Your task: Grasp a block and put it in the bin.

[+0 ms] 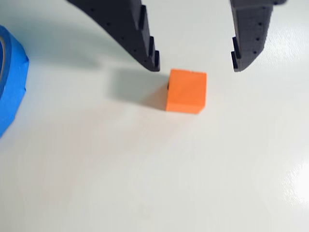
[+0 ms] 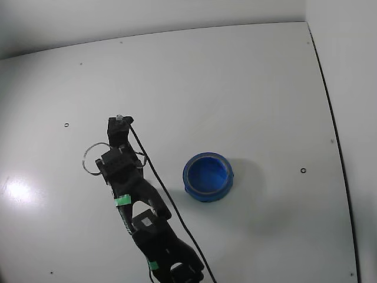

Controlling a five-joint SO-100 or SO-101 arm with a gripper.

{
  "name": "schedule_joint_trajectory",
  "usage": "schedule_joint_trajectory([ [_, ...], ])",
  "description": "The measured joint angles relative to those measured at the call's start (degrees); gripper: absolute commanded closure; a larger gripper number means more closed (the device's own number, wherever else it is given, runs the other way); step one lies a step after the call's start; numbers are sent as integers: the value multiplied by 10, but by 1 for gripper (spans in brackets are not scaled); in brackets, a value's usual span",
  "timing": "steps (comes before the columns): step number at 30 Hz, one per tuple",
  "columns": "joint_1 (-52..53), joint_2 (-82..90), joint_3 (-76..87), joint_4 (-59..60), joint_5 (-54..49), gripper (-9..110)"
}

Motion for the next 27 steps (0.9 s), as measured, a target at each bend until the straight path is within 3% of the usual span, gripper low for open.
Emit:
schedule_joint_trajectory([
  [17,0,-92,-67,0,-3,80],
  [23,0,-96,-72,0,-3,102],
  [27,0,-96,-72,0,-3,100],
])
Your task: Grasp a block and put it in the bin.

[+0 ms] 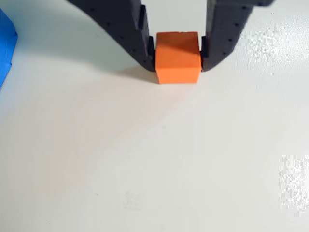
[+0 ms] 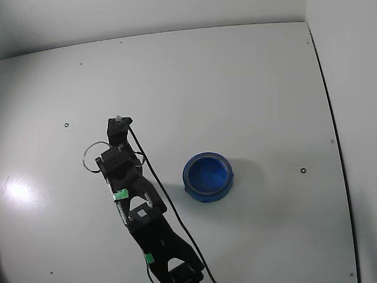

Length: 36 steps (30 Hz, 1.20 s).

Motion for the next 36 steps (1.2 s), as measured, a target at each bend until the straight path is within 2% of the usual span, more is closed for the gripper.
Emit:
schedule_joint_trajectory([
  [11,5,12,0,0,21,102],
  [20,134,202,0,0,206,102],
  [29,310,298,18,0,181,102],
  [36,370,311,187,0,144,102],
])
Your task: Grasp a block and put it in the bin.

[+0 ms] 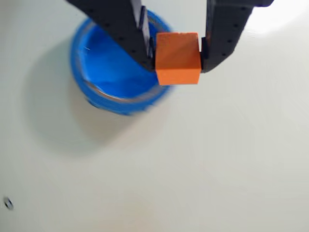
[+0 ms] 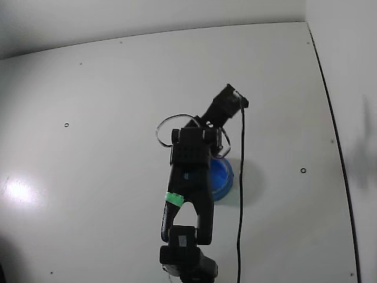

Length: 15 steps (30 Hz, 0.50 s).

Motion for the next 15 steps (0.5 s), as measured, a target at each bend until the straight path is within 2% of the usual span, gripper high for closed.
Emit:
schedule_joint_trajectory([
  [5,6,4,79,-36,-4,101],
  [11,8,95,180,-116,-11,101],
  [15,8,161,250,-156,-11,95],
])
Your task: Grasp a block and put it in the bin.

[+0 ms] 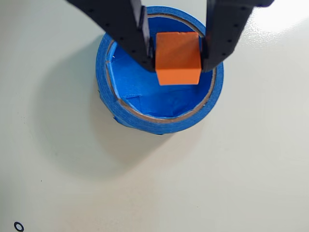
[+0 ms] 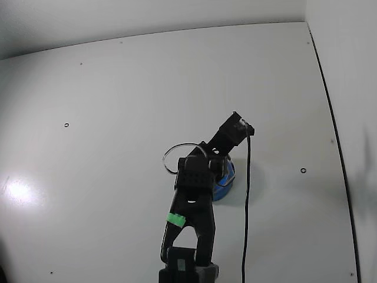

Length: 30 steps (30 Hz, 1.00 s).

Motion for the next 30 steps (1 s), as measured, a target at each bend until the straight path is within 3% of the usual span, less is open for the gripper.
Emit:
schedule_joint_trajectory([
  [8,0,78,55,-45,0,85],
  [16,0,87,68,-48,0,84],
  [22,0,87,68,-47,1,103],
  [30,1,212,68,-47,78,102],
])
